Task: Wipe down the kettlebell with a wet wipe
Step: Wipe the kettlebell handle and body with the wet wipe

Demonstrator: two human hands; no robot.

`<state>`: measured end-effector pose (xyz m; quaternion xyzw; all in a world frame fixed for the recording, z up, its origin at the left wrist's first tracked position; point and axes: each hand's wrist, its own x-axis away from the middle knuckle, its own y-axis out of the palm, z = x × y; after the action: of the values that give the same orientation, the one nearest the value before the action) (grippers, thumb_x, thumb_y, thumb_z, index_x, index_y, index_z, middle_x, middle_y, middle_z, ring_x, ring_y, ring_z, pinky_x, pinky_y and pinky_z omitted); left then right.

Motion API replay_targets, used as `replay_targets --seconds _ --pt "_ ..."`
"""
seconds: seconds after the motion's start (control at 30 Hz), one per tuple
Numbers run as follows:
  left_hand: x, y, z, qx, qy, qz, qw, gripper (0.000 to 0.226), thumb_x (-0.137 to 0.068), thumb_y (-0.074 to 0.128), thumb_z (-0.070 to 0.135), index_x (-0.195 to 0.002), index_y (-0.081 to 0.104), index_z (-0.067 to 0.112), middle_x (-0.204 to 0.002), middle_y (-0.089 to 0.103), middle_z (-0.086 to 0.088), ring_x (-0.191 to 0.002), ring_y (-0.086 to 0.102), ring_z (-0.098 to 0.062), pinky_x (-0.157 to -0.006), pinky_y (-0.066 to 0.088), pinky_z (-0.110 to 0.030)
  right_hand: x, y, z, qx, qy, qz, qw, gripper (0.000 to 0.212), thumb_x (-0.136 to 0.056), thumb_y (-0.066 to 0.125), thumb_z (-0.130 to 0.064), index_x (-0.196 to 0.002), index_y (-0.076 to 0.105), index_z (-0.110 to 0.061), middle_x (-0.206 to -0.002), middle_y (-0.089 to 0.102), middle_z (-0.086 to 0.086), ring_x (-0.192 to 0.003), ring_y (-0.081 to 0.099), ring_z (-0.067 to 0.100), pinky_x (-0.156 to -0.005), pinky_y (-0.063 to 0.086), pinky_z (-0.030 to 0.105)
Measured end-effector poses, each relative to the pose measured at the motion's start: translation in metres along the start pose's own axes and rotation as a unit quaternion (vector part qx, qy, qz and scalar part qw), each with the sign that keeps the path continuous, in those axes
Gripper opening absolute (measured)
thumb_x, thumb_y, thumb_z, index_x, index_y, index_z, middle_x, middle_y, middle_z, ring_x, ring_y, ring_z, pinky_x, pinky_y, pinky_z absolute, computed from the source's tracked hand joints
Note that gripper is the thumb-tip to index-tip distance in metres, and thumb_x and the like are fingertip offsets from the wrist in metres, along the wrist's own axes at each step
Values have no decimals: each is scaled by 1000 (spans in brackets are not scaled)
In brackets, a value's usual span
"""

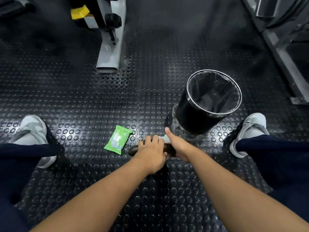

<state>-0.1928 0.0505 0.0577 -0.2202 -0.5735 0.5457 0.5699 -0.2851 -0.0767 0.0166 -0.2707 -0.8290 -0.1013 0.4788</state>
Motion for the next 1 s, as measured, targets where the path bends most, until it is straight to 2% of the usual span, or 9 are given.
replay_targets --seconds 0.17,0.33,0.4,0.53,0.67,0.8,0.87,0.93,1.0 --pt "-7 -6 -1 10 -13 -52 998 45 -106 33 48 -137 39 15 -138 37 -6 -125 36 -28 -108 32 -53 28 -20 -33 4 15 -57 998 86 -91 37 -83 -140 51 -13 -113 75 16 -109 72 34 -99 54 51" --pt "-4 -5 -4 45 -11 -30 998 39 -106 41 46 -134 42 18 -134 40 -6 -124 36 -27 -107 31 -52 31 -21 -57 25 28 -71 997 90 -90 38 -83 -152 38 -17 -137 63 17 -107 71 33 -81 55 45" --pt "-4 -6 -4 53 -13 -23 998 40 -105 44 45 -134 42 18 -135 40 -6 -124 37 -28 -107 31 -52 27 -8 -47 64 22 -57 996 90 -84 36 -91 -136 54 -19 -118 72 15 -103 72 32 -86 56 46" --pt "-5 -8 -3 54 -20 -28 998 44 -105 46 45 -137 41 16 -138 40 -8 -128 37 -29 -107 32 -54 -15 -2 3 44 -8 28 999 123 -44 41 -112 -125 71 -24 -127 72 9 -115 69 28 -108 48 50" --pt "-5 -8 -3 58 -19 -24 998 43 -105 47 45 -136 42 17 -137 40 -8 -127 38 -29 -107 32 -54 11 -2 -8 -3 2 -4 1000 87 -76 42 -96 -118 71 -25 -109 79 6 -102 74 26 -96 55 43" --pt "-6 -9 -3 62 -25 -29 997 42 -104 48 45 -135 42 18 -135 40 -7 -126 37 -29 -109 31 -55 21 -15 -44 71 23 -64 995 91 -89 36 -85 -141 54 -12 -109 76 17 -81 75 30 -81 61 42" --pt "-6 -9 -4 66 -25 -33 997 41 -104 48 45 -135 42 19 -135 40 -6 -125 37 -29 -109 31 -54 22 -15 -55 84 25 -64 994 80 -93 34 -81 -143 46 -20 -118 72 22 -77 73 32 -73 60 41" --pt "-5 -10 -3 63 -21 -35 997 40 -104 48 45 -135 43 21 -136 41 -5 -124 37 -28 -107 31 -53 17 -10 -51 85 23 -41 995 76 -87 38 -88 -135 46 -30 -122 66 19 -88 71 34 -80 58 45" --pt "-4 -11 -2 58 -18 -41 997 39 -105 46 45 -134 43 21 -139 41 -4 -126 37 -30 -107 32 -55 -2 -6 -26 27 15 -12 999 105 -58 48 -104 -128 60 -27 -113 66 10 -92 67 29 -87 56 45"
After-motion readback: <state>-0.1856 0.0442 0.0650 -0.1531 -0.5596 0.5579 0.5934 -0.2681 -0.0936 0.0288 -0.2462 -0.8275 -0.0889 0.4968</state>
